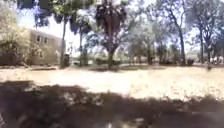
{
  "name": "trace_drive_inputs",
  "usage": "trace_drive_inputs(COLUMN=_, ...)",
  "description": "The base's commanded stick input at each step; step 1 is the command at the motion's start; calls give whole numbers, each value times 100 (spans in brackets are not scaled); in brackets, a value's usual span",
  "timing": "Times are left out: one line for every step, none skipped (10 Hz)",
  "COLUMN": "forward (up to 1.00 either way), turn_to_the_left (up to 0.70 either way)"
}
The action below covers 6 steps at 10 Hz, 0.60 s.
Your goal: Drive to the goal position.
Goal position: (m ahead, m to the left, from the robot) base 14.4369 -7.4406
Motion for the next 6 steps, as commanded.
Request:
trace_drive_inputs(forward=70, turn_to_the_left=0)
trace_drive_inputs(forward=70, turn_to_the_left=0)
trace_drive_inputs(forward=70, turn_to_the_left=0)
trace_drive_inputs(forward=70, turn_to_the_left=0)
trace_drive_inputs(forward=70, turn_to_the_left=0)
trace_drive_inputs(forward=70, turn_to_the_left=0)
